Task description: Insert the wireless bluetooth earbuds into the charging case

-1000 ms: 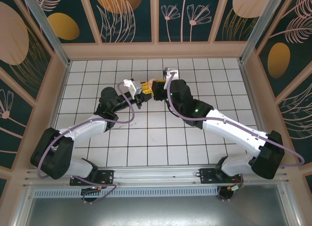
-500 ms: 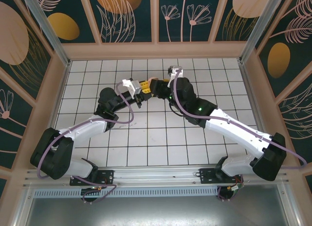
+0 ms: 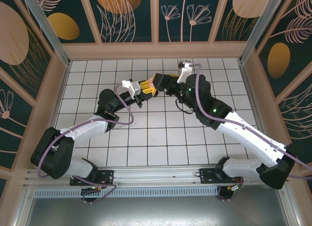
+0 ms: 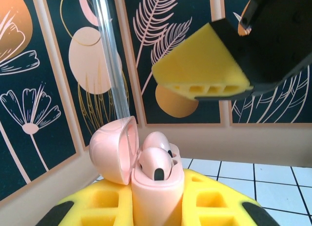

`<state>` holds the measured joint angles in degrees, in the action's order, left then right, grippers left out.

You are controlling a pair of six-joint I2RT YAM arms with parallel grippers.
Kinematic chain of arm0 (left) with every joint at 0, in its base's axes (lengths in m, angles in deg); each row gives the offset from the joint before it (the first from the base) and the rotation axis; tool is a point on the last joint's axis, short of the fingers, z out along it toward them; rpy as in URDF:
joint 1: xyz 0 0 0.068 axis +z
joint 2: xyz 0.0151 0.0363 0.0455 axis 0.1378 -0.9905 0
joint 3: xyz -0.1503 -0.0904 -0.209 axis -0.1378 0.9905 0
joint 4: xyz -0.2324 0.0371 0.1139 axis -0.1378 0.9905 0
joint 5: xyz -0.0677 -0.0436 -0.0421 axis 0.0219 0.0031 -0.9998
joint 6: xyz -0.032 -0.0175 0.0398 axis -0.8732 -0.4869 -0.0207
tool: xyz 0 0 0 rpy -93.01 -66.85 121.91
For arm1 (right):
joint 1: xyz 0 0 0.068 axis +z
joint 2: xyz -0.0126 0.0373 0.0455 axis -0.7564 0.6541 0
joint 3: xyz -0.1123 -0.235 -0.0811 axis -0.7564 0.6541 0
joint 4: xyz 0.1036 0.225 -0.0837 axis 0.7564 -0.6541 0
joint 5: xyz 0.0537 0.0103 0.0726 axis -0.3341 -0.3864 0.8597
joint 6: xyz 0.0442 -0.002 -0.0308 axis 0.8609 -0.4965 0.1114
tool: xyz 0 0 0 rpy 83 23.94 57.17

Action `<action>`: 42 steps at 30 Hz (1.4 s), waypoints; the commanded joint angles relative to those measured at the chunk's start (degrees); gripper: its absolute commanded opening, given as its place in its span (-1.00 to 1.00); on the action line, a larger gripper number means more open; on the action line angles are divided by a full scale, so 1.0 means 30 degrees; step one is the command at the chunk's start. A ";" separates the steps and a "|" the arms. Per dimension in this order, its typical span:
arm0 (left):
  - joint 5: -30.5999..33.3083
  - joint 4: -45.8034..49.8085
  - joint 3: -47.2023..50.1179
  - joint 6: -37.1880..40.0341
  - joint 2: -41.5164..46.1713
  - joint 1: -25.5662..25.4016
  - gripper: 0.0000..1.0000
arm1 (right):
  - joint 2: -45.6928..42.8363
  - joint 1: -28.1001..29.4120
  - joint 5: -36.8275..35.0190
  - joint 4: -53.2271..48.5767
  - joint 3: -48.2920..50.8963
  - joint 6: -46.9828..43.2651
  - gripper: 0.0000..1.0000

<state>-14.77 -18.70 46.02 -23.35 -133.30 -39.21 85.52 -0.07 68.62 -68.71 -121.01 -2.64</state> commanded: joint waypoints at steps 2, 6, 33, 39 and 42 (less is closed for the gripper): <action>-0.0426 -0.0910 0.0434 -0.0190 -0.0198 -0.0087 -1.00 | -0.0088 -0.0944 0.0875 -0.2056 -0.1014 0.0116 0.39; -0.0978 -0.0003 0.0521 0.0195 -0.0255 -0.0076 -1.00 | 0.0843 -0.2703 0.2559 -0.4193 -0.2146 -0.0547 -0.07; -0.1041 0.1867 -0.0193 0.0997 -0.1102 -0.0088 -1.00 | 0.7033 -0.2675 0.7798 -1.0919 -0.6575 -0.3774 -1.00; -0.0924 0.1245 -0.0250 0.0523 -0.1395 -0.0084 -1.00 | 0.4430 -0.2309 0.7347 -1.0125 -0.2966 -0.2582 -1.00; -0.0924 0.1094 -0.0294 0.0218 -0.1480 -0.0085 -1.00 | 0.3036 -0.2705 0.5935 -0.9563 -0.2066 -0.1558 -1.00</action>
<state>-21.37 -10.44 47.42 -21.09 -137.37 -40.76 98.33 -8.53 87.49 -94.72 -130.00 -10.71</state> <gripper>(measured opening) 0.204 0.054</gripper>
